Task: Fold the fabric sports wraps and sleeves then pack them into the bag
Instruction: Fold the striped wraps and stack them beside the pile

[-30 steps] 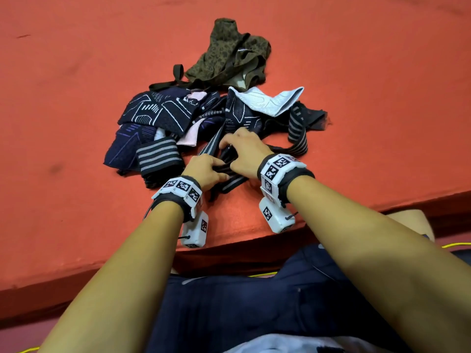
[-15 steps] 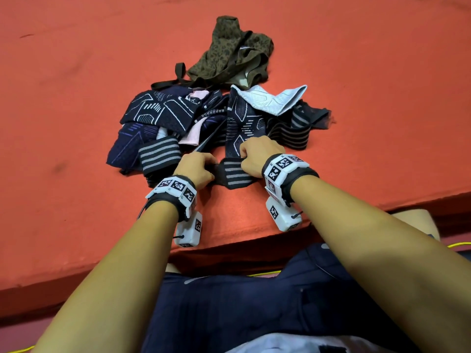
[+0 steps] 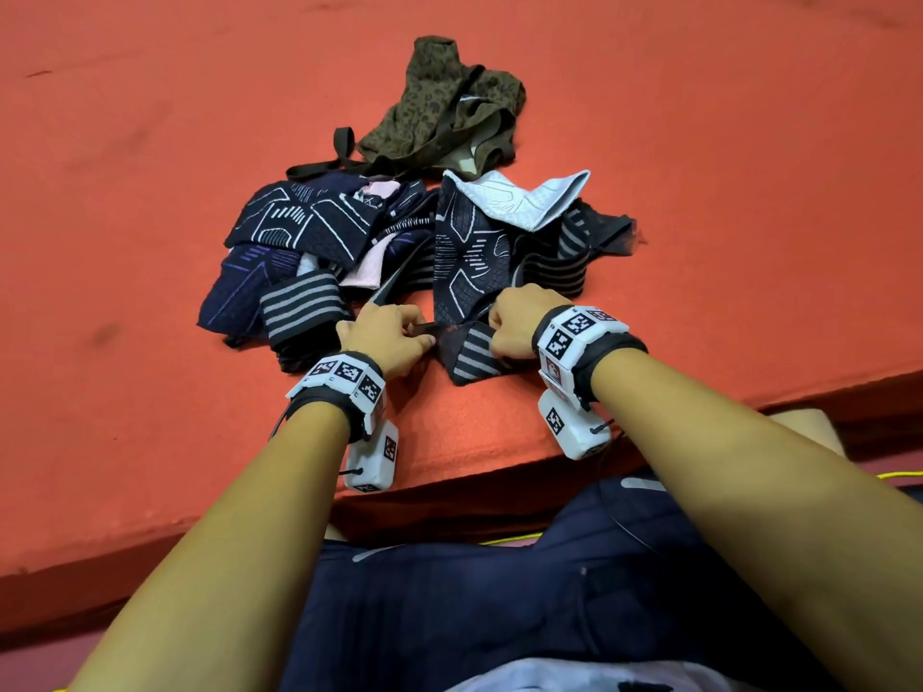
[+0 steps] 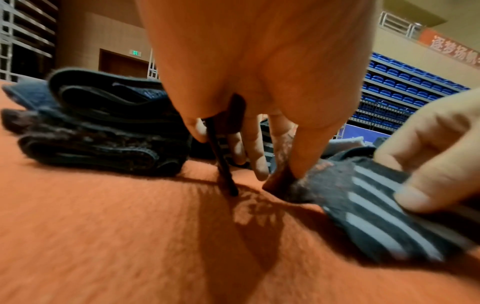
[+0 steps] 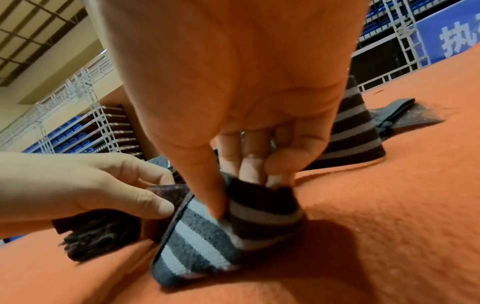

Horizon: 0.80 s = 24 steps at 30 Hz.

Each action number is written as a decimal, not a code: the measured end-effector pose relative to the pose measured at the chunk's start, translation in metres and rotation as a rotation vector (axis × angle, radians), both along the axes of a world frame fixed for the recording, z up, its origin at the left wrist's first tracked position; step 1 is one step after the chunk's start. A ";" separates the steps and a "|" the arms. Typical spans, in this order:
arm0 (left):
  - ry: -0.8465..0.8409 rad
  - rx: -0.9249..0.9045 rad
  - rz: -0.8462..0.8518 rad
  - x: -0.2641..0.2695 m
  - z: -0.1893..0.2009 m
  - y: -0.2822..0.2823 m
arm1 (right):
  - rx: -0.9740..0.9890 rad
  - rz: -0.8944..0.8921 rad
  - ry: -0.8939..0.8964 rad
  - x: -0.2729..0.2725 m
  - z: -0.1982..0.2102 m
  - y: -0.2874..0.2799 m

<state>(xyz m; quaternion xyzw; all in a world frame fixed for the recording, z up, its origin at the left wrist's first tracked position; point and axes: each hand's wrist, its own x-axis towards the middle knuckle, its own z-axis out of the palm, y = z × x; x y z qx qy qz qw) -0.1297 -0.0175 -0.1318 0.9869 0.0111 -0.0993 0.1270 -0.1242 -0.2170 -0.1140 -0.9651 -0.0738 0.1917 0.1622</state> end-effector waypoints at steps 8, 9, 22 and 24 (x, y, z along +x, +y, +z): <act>-0.007 -0.345 -0.079 0.005 0.003 -0.019 | 0.323 -0.005 -0.132 0.006 0.003 0.013; -0.011 -0.342 -0.106 0.006 0.001 -0.018 | 0.386 -0.024 -0.161 0.006 0.003 0.012; -0.146 -0.070 -0.156 0.003 -0.006 -0.012 | 0.247 -0.282 -0.282 0.014 -0.011 -0.020; -0.133 -0.057 -0.179 0.002 -0.001 -0.013 | 0.256 -0.292 -0.322 0.014 -0.014 -0.017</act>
